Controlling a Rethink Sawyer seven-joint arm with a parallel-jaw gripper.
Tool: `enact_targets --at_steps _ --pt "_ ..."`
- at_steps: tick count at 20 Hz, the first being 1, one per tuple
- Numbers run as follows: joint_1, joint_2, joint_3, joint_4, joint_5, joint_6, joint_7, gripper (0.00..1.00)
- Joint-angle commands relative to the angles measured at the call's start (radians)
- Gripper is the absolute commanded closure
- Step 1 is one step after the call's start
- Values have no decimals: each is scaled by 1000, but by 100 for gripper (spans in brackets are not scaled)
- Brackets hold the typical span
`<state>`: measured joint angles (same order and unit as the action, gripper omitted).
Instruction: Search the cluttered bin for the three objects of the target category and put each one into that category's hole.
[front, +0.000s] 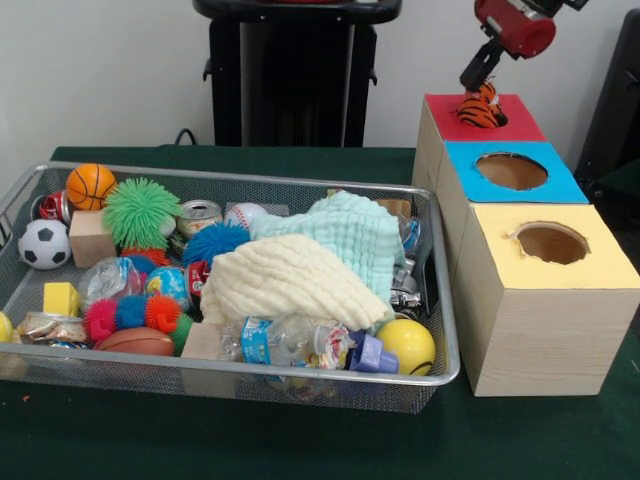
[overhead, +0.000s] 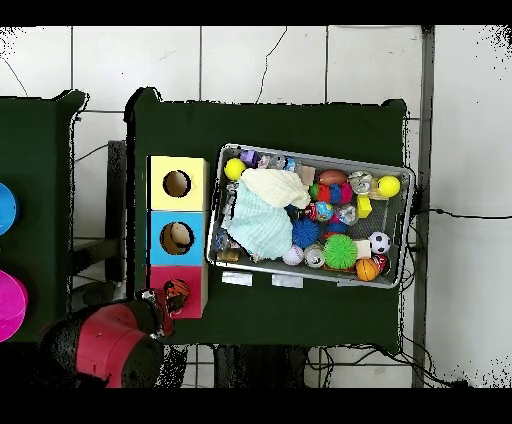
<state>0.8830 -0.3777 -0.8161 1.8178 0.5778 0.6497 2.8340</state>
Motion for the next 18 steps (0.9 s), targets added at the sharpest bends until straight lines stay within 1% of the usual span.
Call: enact_targets --at_steps 1,7,9,13,16,18 --pt "-15 44 202 11 74 99 296 100" --pt "-16 43 227 2 93 132 307 100" --pt "-20 46 239 7 101 108 296 100" --pt "-34 61 239 20 91 43 253 100" --pt "-5 105 185 0 53 -7 251 100" --pt "7 137 173 3 63 -113 263 100"
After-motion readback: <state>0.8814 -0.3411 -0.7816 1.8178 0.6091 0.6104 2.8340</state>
